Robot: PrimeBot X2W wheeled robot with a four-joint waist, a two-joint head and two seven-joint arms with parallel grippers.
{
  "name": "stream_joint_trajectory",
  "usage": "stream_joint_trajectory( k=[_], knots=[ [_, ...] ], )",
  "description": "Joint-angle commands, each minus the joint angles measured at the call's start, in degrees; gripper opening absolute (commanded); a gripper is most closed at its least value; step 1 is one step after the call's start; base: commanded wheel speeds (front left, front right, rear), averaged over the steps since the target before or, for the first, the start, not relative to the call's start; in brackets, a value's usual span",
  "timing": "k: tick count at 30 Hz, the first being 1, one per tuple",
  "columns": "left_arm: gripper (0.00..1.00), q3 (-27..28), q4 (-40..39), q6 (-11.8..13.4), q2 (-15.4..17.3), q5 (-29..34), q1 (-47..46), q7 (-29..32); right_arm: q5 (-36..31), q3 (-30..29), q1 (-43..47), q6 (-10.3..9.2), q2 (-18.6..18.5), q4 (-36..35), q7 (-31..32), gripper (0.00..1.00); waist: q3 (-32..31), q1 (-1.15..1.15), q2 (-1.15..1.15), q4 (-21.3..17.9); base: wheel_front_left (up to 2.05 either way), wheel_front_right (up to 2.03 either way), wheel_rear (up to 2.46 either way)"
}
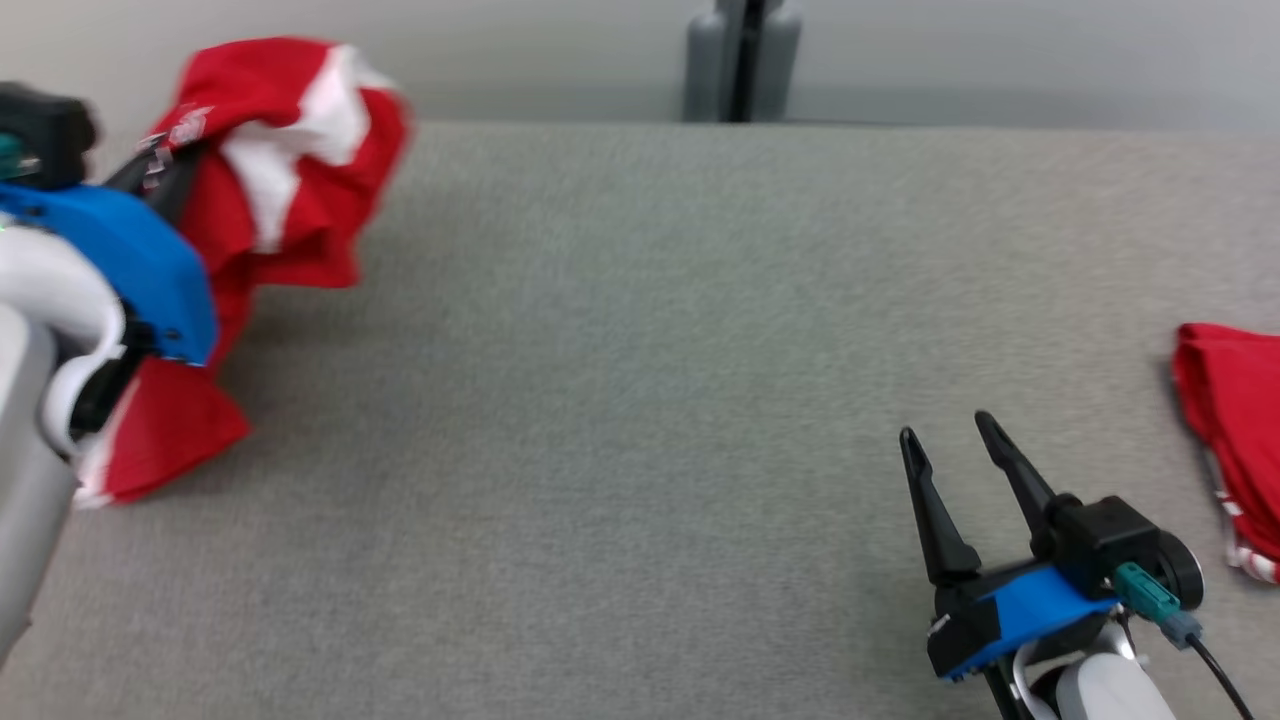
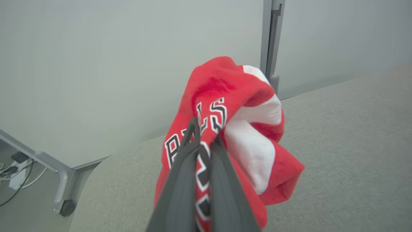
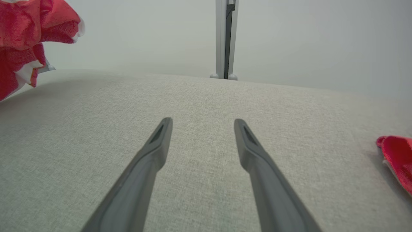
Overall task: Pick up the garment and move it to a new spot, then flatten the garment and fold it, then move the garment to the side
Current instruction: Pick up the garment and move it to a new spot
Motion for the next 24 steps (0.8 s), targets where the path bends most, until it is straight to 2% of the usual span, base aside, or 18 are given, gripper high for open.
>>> stream_joint_trajectory(
  k=[1, 8, 11, 12, 14, 18, 24],
  knots=[
    [0.00, -2.5, -3.7, -0.1, 0.3, -0.8, -1.5, 0.1, 1.1, -0.6, 1.4, 0.00, -0.1, 1.3, -1.0, 1.00, -5.5, 0.01, 0.00, -4.8, 0.00, 0.00, 0.00],
    [0.00, -10.3, -15.7, -0.1, -3.0, -5.1, -2.8, -0.6, 3.2, -2.8, 3.0, 0.00, -0.1, 4.4, -3.0, 1.00, -8.3, 0.01, 0.00, -9.1, 0.00, 0.00, 0.00],
    [0.00, -13.0, -17.4, -0.1, -4.6, -5.8, -1.5, -1.3, 3.9, -3.6, 2.9, 0.00, -0.1, 5.1, -3.5, 1.00, -8.0, 0.01, 0.00, -10.1, 0.00, 0.00, 0.00],
    [0.00, -16.5, -18.2, -0.1, -6.4, -7.5, 0.6, -1.8, 4.1, -4.1, 2.7, 0.00, -0.1, 5.9, -4.0, 1.00, -7.5, 0.01, 0.00, -11.0, 0.00, 0.00, 0.00],
    [0.00, -18.5, -18.3, -0.1, -7.0, -8.4, 1.6, -2.0, 4.3, -4.1, 2.5, 0.00, -0.1, 6.3, -4.2, 1.00, -7.2, 0.01, 0.00, -11.4, 0.00, 0.00, 0.00],
    [0.00, -26.3, -15.4, 0.0, -8.9, -12.5, 5.1, -2.2, 4.7, -3.4, 1.6, 0.00, -0.1, 7.6, -4.9, 1.00, -5.6, 0.01, 0.00, -12.8, 0.00, 0.00, 0.00],
    [0.00, -34.3, -3.5, -0.1, -10.9, -12.7, 6.9, -5.1, 5.8, -2.1, 0.2, 0.00, -0.1, 9.0, -5.5, 1.00, -3.4, 0.01, 0.00, -14.1, 0.00, 0.00, 0.00]
  ],
)
